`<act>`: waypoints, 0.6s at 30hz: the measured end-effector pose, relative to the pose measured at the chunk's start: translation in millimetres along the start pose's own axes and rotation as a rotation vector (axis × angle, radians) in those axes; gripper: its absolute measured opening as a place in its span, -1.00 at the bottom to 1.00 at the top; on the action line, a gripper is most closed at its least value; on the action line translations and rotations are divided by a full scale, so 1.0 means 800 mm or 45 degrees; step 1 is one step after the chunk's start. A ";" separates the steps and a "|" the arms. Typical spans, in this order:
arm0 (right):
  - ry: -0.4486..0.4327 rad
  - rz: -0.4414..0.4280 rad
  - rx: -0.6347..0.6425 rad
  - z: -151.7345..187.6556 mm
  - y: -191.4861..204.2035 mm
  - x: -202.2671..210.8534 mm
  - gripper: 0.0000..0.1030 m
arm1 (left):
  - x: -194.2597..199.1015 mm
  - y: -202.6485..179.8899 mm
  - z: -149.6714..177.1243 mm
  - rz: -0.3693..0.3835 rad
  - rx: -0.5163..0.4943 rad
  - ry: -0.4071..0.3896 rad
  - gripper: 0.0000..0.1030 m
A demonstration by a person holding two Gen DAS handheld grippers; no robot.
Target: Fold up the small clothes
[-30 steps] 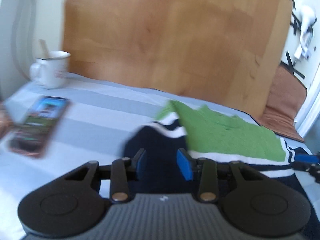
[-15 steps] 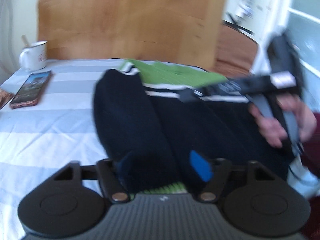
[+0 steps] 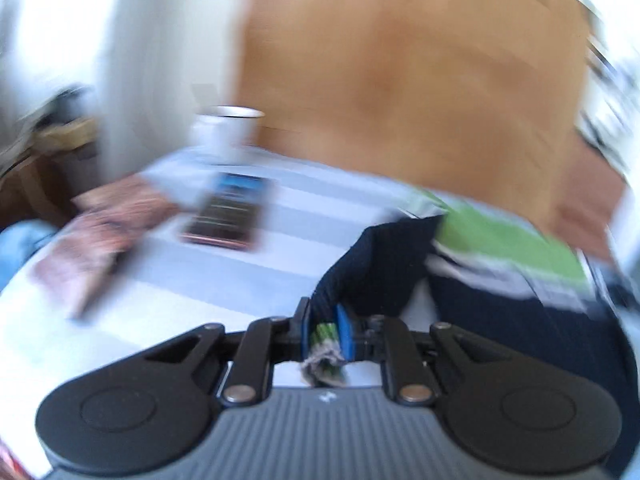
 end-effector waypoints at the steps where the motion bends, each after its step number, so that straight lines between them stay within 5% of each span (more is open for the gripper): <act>1: -0.016 0.012 -0.026 -0.001 -0.008 0.005 -0.35 | 0.003 0.024 -0.008 -0.043 0.075 -0.027 -0.74; 5: -0.064 0.052 -0.105 -0.003 -0.042 0.031 -0.35 | -0.005 0.095 -0.009 -0.191 0.311 -0.031 -0.61; 9: -0.116 0.095 -0.116 0.000 -0.086 0.080 -0.31 | 0.004 0.085 0.001 -0.169 0.244 -0.030 -0.12; 11: -0.127 0.161 -0.115 0.005 -0.113 0.107 -0.23 | 0.014 0.069 0.004 -0.143 0.186 -0.027 -0.12; 14: -0.112 0.289 -0.100 0.021 -0.149 0.146 -0.21 | 0.028 0.038 0.015 -0.027 0.096 0.002 -0.12; 18: -0.021 0.328 -0.139 0.070 -0.175 0.172 -0.17 | 0.028 -0.026 0.067 0.282 0.066 0.189 -0.08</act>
Point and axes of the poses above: each gripper's, at about its wrist camera, not at the fingertips, and x roughly against the way its jaws point, y to its left, z to its underside, the point moved 10 cm from there along -x, roughly the way its jaws point, and after that the axes turned 15 degrees about z, right-handed, at the moved point
